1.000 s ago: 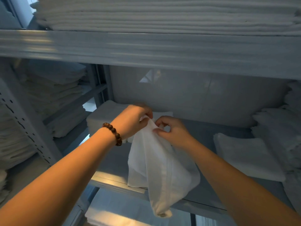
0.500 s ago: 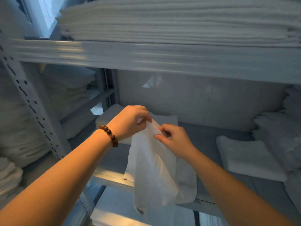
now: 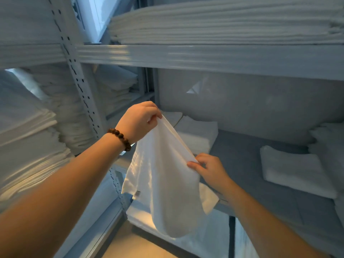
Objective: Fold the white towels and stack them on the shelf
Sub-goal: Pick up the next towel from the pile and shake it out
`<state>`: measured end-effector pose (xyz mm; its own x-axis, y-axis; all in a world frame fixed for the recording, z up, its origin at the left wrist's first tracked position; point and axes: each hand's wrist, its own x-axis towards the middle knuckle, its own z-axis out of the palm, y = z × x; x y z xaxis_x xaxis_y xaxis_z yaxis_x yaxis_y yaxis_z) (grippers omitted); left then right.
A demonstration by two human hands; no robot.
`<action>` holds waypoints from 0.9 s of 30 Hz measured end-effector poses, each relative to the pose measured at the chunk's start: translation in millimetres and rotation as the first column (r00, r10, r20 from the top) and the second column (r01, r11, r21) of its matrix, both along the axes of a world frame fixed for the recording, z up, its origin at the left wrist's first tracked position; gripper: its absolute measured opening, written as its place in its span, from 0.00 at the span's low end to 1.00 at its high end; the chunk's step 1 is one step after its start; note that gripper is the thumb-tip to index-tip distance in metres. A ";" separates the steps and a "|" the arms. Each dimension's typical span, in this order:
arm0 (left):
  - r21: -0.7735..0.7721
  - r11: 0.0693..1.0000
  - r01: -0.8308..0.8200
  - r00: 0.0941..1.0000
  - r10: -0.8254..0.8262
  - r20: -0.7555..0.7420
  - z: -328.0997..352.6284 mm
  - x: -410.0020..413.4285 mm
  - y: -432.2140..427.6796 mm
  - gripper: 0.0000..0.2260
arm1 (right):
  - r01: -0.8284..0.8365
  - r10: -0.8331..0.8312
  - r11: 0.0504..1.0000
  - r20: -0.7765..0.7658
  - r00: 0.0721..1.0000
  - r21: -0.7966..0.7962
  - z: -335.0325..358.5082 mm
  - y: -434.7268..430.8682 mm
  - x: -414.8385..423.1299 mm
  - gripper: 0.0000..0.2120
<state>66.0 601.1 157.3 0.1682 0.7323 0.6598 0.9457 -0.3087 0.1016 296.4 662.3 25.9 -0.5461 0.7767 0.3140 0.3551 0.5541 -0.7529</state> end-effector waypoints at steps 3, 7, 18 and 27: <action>-0.004 0.998 -0.065 0.998 0.065 0.023 3.3 -5.0 -16.0 0.09 | -0.013 0.019 0.997 0.084 0.996 -0.073 -21.7 -14.5 -3.5 0.22; 0.002 0.995 -0.097 0.995 0.097 0.035 11.7 -9.0 -27.5 0.09 | -0.038 0.066 0.983 0.155 0.986 -0.181 -50.3 -27.0 -11.4 0.19; 0.141 0.981 -0.136 0.991 0.132 0.038 34.5 -24.3 -45.8 0.08 | -0.006 0.058 0.900 0.107 0.993 -0.436 -98.0 -50.6 -31.2 0.08; 0.149 0.953 -0.263 0.965 0.264 0.012 47.5 -94.5 -69.0 0.09 | 0.178 -0.059 0.905 0.298 0.953 -0.387 -139.1 -35.9 -18.3 0.17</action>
